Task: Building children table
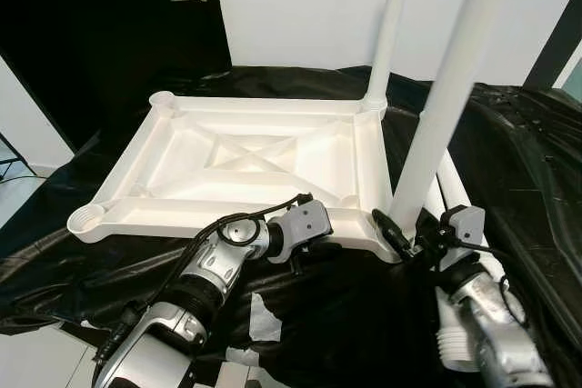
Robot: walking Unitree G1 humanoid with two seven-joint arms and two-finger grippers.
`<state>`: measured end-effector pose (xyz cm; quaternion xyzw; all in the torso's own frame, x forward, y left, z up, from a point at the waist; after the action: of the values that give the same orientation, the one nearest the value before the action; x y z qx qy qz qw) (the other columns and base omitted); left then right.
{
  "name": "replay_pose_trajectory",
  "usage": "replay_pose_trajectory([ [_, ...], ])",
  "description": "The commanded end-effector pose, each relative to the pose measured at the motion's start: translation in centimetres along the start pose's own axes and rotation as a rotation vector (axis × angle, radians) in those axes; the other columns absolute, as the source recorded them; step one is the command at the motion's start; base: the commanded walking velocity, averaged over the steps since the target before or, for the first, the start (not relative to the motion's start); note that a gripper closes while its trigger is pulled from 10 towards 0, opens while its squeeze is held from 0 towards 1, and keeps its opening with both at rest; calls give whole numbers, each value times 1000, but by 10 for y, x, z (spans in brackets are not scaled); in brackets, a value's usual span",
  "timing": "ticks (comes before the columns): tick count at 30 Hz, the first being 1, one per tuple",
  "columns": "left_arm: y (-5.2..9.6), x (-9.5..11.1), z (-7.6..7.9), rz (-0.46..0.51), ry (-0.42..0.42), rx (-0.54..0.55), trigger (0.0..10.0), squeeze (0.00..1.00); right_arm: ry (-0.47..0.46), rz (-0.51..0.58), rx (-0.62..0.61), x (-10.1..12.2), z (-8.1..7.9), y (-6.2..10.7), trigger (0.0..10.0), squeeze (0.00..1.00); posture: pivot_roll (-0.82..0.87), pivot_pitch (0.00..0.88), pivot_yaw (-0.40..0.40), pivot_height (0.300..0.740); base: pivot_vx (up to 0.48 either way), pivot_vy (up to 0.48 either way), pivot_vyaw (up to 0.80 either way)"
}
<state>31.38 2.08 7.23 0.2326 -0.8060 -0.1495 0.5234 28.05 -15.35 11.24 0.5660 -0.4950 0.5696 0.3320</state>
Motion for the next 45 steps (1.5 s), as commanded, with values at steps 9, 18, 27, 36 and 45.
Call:
replay_pose_trajectory([
  [9,-4,-27,25,-85,89,-60,10000,0,17,-30,-242,-18,13,12,0,0,26,0,20,740,0,0,0],
  [18,-5,-26,24,-87,83,-63,10000,0,37,-55,-236,-24,0,5,9373,0,18,0,27,740,0,0,0],
  [27,-7,-26,27,-86,81,-72,10000,0,17,-89,51,-13,-7,-1,10000,0,-1,0,22,740,0,0,0],
  [36,-13,-22,28,-76,79,-79,10000,0,67,-208,300,-7,2,0,10000,0,-14,0,16,740,0,0,0],
  [45,-14,-22,30,-72,83,-78,10000,0,146,-263,363,-5,20,-2,4235,0,-16,0,7,740,0,0,0],
])
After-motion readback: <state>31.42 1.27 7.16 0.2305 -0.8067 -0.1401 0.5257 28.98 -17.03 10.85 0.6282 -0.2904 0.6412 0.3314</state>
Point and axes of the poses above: a point about 5 cm out from each wrist's last joint towards the gripper, its own y axis pointing back from the gripper into the wrist, its own x axis along the axis of the wrist's last joint, z = x × y, the point moved 4 cm from there along -y, pointing out of the wrist towards the gripper, and after that the axes turned 12 degrees about -y, right-handed, at the moved point
